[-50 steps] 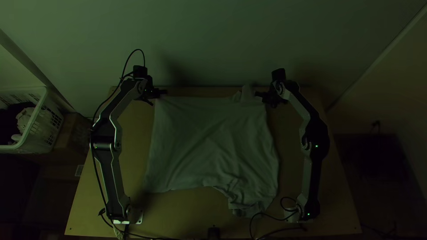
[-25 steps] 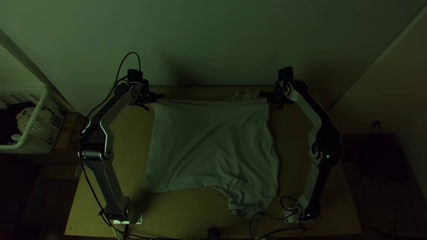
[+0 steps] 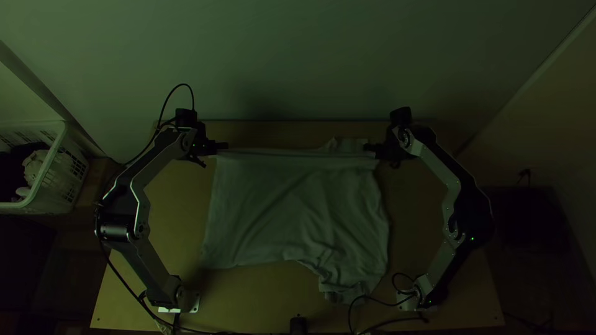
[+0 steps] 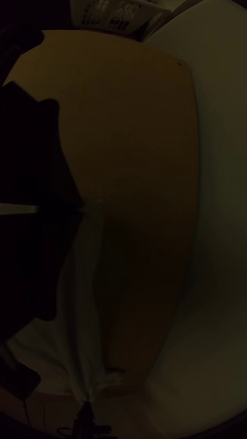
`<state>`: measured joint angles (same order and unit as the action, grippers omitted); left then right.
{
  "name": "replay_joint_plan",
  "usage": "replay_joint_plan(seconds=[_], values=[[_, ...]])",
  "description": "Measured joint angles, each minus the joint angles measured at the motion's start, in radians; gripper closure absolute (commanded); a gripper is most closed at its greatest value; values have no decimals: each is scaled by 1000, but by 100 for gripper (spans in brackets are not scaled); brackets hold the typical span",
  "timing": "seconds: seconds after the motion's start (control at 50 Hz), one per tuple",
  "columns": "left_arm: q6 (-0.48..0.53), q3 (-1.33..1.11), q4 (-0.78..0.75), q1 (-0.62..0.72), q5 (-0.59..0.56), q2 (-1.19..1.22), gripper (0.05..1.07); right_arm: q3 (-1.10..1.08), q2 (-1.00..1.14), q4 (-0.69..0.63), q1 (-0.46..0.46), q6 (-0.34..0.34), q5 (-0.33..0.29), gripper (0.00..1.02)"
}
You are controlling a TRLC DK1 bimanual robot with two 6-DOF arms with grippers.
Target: Fold the t-shirt
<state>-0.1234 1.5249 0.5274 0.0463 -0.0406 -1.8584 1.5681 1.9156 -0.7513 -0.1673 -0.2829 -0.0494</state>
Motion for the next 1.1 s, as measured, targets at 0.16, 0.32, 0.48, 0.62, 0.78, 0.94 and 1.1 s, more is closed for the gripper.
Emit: replay_joint_plan(seconds=[0.16,0.32,0.48,0.62,0.78,0.94,1.1], values=[[-5,-83,-22,10,0,52,105,-96,-66,10,-19,0,5,100],[-12,-176,-56,15,0,112,105,-176,-139,23,-41,0,7,100],[-12,-254,-71,17,0,151,105,-254,-199,48,-42,0,8,100],[-12,-331,-103,17,0,182,105,-322,-230,60,-42,0,7,100],[-12,-419,-139,17,0,210,105,-409,-269,87,-42,4,7,100],[-16,-482,-179,17,0,225,105,-472,-291,112,-44,7,7,100],[-16,-512,-210,12,-1,225,105,-536,-321,137,-53,7,7,100]])
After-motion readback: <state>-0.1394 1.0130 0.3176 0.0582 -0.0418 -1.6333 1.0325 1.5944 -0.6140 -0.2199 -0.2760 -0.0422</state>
